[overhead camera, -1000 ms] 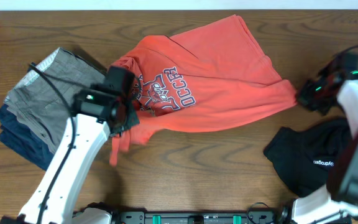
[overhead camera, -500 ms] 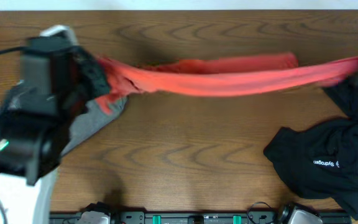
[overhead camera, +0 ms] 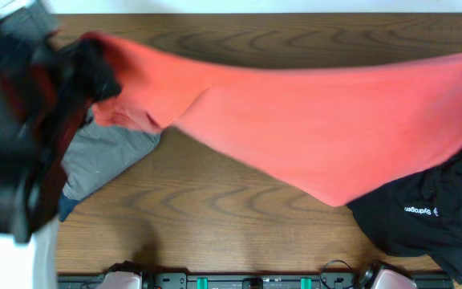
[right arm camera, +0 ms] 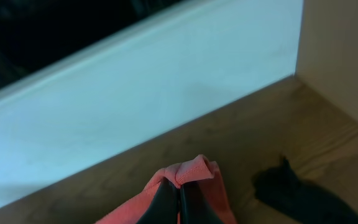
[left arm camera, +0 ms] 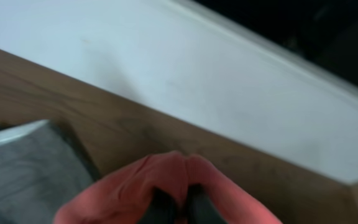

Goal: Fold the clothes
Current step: 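Lift the t-shirt with both grippers and lay it flat, stretched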

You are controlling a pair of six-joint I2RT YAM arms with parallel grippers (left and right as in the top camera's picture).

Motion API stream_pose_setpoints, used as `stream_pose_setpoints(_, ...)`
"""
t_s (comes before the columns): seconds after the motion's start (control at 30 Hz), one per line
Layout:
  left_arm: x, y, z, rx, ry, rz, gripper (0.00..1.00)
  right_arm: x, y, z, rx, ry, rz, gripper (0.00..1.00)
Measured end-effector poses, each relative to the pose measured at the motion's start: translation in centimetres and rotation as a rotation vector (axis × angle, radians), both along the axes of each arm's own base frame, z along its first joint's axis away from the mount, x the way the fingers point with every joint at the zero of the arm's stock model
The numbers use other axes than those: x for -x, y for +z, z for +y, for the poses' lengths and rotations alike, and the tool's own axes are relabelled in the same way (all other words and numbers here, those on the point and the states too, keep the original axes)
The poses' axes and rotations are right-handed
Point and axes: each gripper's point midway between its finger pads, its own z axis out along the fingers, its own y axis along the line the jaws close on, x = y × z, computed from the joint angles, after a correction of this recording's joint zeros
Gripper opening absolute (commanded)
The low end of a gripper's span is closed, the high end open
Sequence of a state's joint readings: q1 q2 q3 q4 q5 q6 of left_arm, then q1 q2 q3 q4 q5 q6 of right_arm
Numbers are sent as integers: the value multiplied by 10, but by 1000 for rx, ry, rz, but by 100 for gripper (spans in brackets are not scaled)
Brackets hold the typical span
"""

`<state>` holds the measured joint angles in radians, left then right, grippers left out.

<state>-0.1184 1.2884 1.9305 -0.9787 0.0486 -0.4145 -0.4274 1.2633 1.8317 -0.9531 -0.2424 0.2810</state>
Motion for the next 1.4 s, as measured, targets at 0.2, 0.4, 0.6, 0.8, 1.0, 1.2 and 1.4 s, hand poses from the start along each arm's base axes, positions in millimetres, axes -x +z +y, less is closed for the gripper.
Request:
stream_pose_setpoints(0.2,-103,-67,-31,-37,-132,112,6,-96,-61,-20,-48,63,86,1)
stream_pose_setpoints(0.4,-195,-81,-47,-43,-172,-63,6,-166,-74,-30,-100,69,-36,1)
stream_pose_setpoints(0.6,-210,-1,-49,-22,-163,-349,6,-178,-3,-36,-80,58,-292,1)
stream_pose_setpoints(0.8,-167,104,-25,-21,-124,-532,6,-145,65,-37,-35,23,-369,1)
stream_pose_setpoints(1.0,-122,51,-28,-6,-189,-212,6,-110,7,-50,-40,-119,-72,1)
stream_pose_setpoints(1.2,-78,-110,-33,38,-223,480,6,-92,-114,-70,-58,-227,394,1)
stream_pose_setpoints(1.4,-39,-208,-33,42,-254,956,6,-56,-210,-71,-96,-253,824,1)
